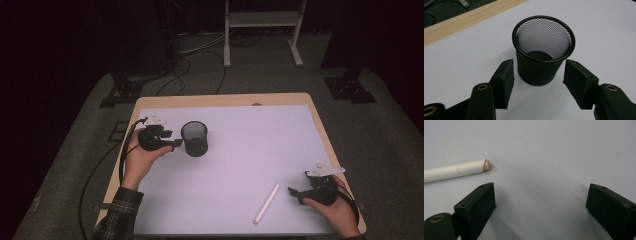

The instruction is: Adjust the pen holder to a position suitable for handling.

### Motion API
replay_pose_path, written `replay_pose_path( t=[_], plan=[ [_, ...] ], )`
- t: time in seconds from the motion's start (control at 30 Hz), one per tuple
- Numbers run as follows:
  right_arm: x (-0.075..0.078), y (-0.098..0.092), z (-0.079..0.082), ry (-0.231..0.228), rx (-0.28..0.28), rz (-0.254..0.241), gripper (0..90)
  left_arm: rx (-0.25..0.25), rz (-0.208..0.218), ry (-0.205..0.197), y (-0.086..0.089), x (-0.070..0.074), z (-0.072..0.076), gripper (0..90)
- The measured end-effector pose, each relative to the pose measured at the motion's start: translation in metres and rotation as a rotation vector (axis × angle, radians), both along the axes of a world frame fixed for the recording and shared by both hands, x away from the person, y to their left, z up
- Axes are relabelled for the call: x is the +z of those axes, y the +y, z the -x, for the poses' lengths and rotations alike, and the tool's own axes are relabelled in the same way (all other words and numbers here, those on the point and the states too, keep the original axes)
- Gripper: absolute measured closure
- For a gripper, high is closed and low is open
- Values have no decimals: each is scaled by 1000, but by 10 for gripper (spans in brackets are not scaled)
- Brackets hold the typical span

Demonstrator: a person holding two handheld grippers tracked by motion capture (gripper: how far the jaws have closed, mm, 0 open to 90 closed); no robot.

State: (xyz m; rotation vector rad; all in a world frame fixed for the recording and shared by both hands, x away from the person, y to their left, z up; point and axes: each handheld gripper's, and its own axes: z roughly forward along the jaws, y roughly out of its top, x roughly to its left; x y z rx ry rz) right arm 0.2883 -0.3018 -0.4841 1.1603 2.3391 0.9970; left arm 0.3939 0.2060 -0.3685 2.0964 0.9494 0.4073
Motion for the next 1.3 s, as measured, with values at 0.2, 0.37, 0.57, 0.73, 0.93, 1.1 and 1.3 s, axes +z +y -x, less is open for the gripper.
replay_pose_path(
  t=[0.2, 0.37, 0.57, 0.73, 0.93, 1.1, 1.3],
  plan=[
    [0, 0, 0, 0, 0, 0, 79, 5, -5, 5, -4, 1, -13, 437],
    [0, 0, 0, 0, -1, -1, 79, 8, -7, 5, -8, 2, -22, 441],
    [0, 0, 0, -1, 0, 0, 79, 17, -11, 11, -13, 1, -34, 475],
    [0, 0, 0, 1, -1, -1, 79, 13, -30, 24, -18, -3, -45, 494],
    [0, 0, 0, 1, -1, -1, 79, 17, -39, 40, -24, -10, -57, 516],
    [0, 0, 0, 0, -1, -1, 79, 27, -37, 64, -24, -18, -64, 571],
    [0, 0, 0, 0, -1, -1, 79, 27, -36, 93, -24, -25, -70, 613]
  ],
)
